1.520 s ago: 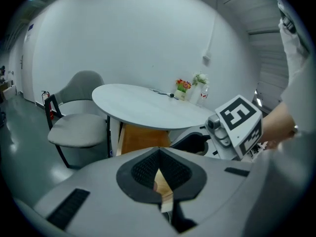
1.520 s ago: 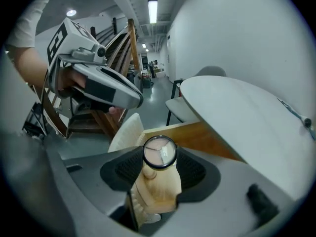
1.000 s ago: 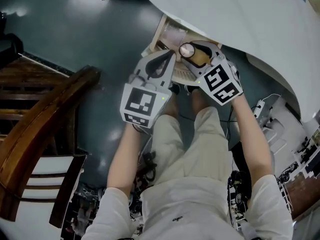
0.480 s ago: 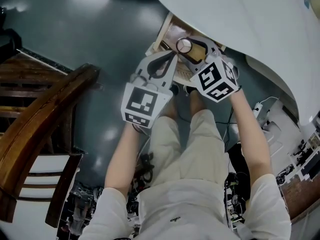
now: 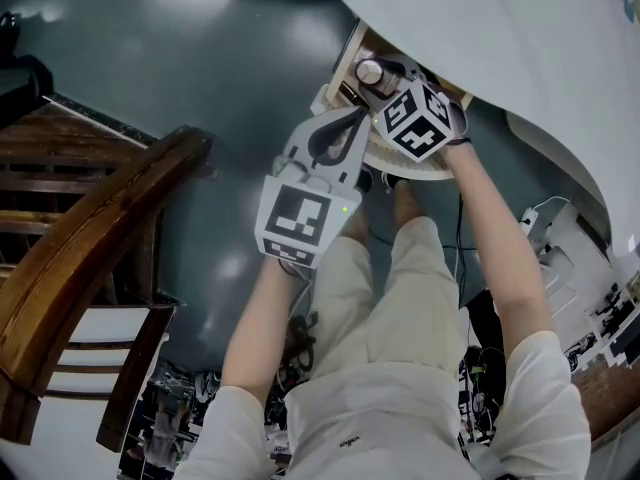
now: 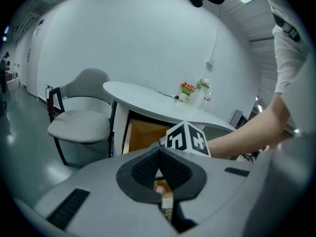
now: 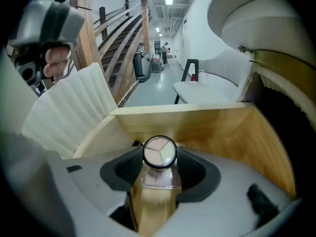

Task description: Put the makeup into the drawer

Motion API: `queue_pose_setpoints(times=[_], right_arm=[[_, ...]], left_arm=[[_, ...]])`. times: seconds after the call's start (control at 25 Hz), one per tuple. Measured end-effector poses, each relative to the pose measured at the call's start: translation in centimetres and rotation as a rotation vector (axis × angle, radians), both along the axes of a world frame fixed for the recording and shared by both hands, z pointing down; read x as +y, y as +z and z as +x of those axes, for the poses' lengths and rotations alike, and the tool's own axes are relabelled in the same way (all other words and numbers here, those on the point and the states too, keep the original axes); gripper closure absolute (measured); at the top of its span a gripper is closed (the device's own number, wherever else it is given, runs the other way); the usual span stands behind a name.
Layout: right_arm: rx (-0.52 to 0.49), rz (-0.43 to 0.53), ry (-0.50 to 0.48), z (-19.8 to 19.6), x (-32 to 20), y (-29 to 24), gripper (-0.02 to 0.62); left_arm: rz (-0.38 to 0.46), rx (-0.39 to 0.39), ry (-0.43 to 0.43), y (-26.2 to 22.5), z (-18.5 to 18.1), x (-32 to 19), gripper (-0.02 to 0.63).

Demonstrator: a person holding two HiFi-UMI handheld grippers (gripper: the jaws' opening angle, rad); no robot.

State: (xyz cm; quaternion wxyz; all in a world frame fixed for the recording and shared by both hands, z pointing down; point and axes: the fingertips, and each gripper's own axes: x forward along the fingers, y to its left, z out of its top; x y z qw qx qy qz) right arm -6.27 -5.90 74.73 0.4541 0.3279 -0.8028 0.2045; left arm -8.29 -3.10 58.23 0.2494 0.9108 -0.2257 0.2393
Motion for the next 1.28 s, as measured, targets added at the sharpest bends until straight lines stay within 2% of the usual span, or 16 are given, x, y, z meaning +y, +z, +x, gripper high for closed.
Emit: queue_pose_setpoints(times=[0.24,0.36,0.6,0.68,0.76,0.96,1.04,1.28], right_arm=[[0.042,-0.027,0.031,0.3,-0.5,2.1,0.38],[0.044,-0.049,0.034,0.4,-0.2,2.3,0.351],[0.054,-0.03,0.04,0.6,0.7,-0.4,0.351],[0.076,0.004,0.026,0.7,1.1,-2.2,0.353],[0.101,0.031,0.001,0.8,1.1,-4.2,0.392],[0.114,0.025,-0.063,-0.2,2.3,-8.8,0.524],[0.1,0.038,-0.047,-0.5,3.2,-11.3,0.563],[-0.019,0.079,0.053,-0.9,4.6,-20.1,0.581]], left_arm=[[-0.007,-0.006,-0.008,0.2,-0.3,0.1,0.598],[-0.005,-0.01,-0.01,0.0,-0.4,0.2,0.598],[0.0,-0.016,-0.021,-1.0,-1.1,0.3,0.598],[-0.002,-0.021,-0.024,-1.5,-1.4,0.6,0.598],[-0.009,-0.024,-0.029,-2.1,-1.7,0.8,0.598],[-0.027,-0.015,-0.05,-4.3,-2.8,1.5,0.598],[-0.027,-0.005,-0.06,-5.9,-3.1,1.7,0.598],[-0.013,0.003,-0.071,-10.7,-2.8,1.4,0.598]])
